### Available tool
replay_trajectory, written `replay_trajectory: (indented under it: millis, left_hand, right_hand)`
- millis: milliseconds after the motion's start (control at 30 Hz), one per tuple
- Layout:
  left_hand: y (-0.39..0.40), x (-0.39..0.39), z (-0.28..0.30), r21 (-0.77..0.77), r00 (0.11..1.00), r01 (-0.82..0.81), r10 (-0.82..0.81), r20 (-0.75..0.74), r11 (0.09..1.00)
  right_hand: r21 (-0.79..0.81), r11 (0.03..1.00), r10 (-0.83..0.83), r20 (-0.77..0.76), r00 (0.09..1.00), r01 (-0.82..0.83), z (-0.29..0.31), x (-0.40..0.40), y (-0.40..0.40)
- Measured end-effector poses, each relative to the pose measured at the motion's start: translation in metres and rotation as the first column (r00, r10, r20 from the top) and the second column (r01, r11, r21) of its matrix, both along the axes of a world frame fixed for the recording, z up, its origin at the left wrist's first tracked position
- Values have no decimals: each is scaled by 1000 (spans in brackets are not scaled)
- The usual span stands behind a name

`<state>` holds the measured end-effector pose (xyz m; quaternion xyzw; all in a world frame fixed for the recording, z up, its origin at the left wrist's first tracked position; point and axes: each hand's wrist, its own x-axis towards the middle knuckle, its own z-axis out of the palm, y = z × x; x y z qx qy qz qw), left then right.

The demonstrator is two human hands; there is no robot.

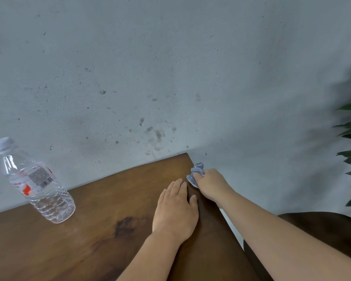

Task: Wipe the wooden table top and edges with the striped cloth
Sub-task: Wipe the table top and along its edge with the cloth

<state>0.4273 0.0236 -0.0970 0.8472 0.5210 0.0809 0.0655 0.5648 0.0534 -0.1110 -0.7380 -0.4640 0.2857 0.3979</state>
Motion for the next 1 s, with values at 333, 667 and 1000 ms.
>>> replay_trajectory:
  millis: [333,667,1000]
  left_hand:
    - [0,2,-1,32,1000,-12,12,12,999]
    - [-10,-2,1,16,1000,-3,3,9,1000]
    - [-12,-1,1,33,1000,-16,16,17,999]
  right_hand:
    - [-23,1000,3,-32,999,-4,4,2,12]
    - [15,1000,27,4,1000,-27,1,-2,-22]
    - [-14,1000,-8,-40,999,7,1,-1,-12]
